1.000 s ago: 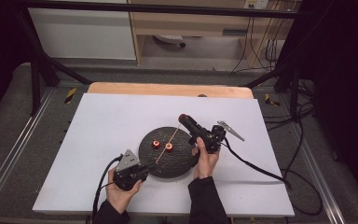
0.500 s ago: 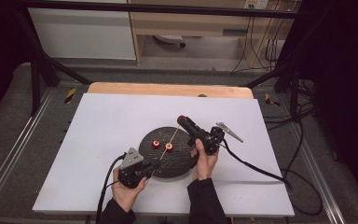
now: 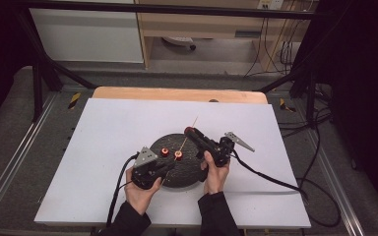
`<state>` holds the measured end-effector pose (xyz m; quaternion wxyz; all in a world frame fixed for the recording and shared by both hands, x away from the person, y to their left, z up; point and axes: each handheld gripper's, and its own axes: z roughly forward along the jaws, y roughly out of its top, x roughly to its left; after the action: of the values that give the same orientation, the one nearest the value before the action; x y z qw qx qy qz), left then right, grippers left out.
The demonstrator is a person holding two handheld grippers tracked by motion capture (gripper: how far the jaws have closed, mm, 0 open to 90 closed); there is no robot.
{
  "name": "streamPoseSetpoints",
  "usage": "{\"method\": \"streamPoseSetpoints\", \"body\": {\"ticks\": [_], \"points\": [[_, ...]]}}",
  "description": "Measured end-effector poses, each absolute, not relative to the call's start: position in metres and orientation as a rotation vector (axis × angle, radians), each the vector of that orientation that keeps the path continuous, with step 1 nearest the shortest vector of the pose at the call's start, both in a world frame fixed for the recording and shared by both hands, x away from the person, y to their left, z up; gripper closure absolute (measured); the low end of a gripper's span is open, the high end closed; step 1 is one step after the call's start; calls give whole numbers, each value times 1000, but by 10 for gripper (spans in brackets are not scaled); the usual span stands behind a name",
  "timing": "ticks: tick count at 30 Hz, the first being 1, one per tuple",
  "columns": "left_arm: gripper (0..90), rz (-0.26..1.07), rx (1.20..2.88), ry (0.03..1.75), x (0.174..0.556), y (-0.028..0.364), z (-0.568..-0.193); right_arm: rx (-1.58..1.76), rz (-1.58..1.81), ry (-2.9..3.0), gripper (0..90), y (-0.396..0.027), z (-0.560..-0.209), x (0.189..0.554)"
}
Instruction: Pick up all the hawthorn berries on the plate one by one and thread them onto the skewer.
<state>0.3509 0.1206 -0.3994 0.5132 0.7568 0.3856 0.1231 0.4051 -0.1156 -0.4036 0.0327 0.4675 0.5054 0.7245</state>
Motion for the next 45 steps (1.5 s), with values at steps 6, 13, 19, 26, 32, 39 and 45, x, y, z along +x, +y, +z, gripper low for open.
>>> {"method": "streamPoseSetpoints", "body": {"ticks": [6, 13, 19, 26, 32, 39, 45], "points": [[885, 305, 1831, 917, 357, 116, -394, 1416, 2219, 1592, 628, -116, -404, 401], [886, 304, 1840, 901, 364, 112, -390, 1389, 2183, 1662, 628, -114, -407, 395], [886, 309, 1848, 890, 368, 108, -387, 1380, 2169, 1706, 627, -113, -410, 391], [886, 308, 1849, 878, 370, 105, -385, 1374, 2153, 1755, 627, -112, -413, 385], [886, 304, 1856, 873, 371, 106, -386, 1382, 2135, 1784, 626, -112, -414, 385], [886, 300, 1879, 863, 368, 115, -391, 1359, 2085, 1835, 533, -114, -412, 384], [886, 323, 1906, 879, 364, 140, -397, 1318, 1936, 1979, 270, -121, -409, 385]]}}
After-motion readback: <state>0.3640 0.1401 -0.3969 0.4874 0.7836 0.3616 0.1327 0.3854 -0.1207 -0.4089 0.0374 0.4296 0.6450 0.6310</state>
